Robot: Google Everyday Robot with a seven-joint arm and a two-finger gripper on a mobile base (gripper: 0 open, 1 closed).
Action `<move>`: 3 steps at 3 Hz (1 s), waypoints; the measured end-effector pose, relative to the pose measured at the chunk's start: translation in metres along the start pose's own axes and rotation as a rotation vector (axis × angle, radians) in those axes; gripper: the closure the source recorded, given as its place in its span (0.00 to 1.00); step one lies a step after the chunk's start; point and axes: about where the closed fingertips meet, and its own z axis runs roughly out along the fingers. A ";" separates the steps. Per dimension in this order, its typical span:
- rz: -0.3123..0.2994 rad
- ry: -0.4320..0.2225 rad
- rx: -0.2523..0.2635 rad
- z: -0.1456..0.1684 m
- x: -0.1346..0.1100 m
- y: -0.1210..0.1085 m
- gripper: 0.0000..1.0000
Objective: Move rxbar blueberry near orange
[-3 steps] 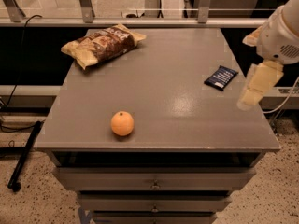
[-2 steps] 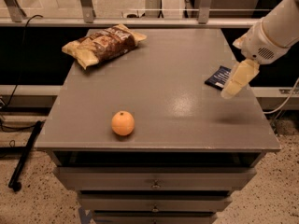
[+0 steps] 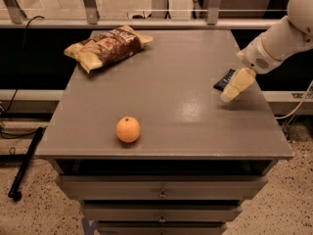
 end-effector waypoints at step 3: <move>0.075 -0.004 -0.096 0.011 -0.014 -0.008 0.74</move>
Offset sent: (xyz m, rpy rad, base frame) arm 0.0206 0.0043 -0.0140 0.0471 0.1342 -0.0527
